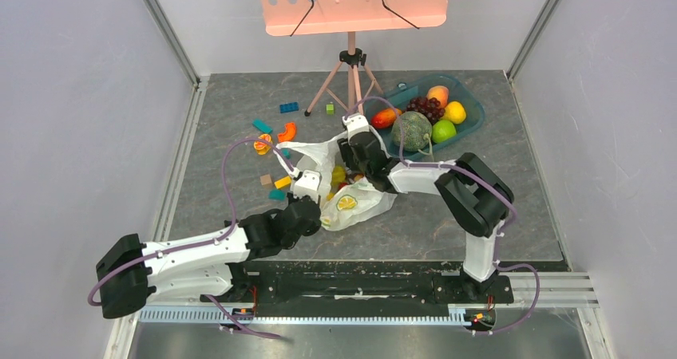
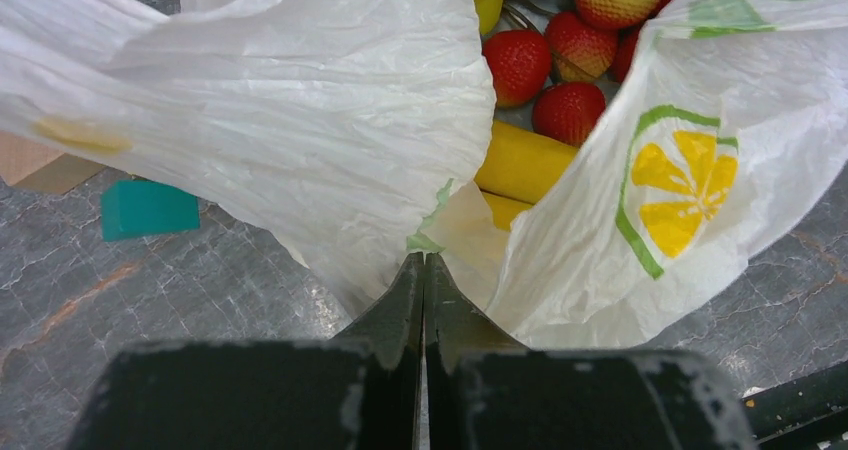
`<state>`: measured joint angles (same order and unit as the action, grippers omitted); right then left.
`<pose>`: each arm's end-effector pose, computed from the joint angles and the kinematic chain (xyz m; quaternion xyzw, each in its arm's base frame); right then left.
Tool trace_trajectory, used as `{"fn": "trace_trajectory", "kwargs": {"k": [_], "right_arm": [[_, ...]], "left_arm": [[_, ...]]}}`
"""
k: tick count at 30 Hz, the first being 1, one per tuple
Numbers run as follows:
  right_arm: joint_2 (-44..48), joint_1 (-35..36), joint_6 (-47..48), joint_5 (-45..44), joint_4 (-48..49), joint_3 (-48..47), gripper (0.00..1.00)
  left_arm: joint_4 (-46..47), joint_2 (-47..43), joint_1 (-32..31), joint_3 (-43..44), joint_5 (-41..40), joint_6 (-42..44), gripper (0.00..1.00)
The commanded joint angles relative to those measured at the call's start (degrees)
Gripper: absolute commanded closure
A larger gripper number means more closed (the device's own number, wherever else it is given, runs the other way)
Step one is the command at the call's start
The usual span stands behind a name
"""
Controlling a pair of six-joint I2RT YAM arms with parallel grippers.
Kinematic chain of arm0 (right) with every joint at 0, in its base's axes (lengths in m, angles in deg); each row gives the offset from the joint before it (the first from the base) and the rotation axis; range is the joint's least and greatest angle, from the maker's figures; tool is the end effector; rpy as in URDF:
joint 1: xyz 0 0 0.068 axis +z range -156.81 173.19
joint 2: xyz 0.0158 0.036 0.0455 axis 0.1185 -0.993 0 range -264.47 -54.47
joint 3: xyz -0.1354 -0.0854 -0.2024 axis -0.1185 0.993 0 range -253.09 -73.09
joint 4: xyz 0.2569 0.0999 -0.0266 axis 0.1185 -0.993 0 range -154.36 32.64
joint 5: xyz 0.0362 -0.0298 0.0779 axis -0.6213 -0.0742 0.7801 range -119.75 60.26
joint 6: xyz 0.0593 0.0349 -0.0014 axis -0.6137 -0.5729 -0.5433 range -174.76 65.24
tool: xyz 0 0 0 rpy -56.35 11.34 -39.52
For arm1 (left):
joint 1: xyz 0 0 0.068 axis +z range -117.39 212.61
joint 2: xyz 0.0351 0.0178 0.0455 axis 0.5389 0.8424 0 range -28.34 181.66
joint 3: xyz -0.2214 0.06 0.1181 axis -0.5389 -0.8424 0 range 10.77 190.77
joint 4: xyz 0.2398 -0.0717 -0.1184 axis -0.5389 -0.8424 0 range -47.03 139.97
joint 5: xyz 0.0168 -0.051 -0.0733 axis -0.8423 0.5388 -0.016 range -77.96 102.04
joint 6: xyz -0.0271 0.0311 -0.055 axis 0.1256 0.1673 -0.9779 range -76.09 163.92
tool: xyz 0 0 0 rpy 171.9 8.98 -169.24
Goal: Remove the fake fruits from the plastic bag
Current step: Take out the fake fruit from the plastic bag.
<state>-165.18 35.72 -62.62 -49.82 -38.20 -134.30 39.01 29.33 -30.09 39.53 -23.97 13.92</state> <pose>0.3315 0.2782 0.1225 -0.1717 0.8413 0.0716 0.5075 0.1374 -0.1948 0.1735 0.1169 0.8635 -0.0982 0.4807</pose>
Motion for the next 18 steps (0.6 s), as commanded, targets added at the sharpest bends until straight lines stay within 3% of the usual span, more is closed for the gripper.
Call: {"fn": "trace_trajectory", "kwargs": {"k": [1, 18], "right_arm": [[9.16, -0.15, 1.47, 2.57, 0.93, 3.33, 0.53], [28.76, -0.16, -0.19, 11.23, -6.21, 7.75, 0.58]], "left_arm": [[0.42, -1.41, 0.25, -0.37, -2.44, -1.6, 0.98], [-0.6, -3.26, 0.24, -0.46, -0.83, -2.9, 0.98]]}}
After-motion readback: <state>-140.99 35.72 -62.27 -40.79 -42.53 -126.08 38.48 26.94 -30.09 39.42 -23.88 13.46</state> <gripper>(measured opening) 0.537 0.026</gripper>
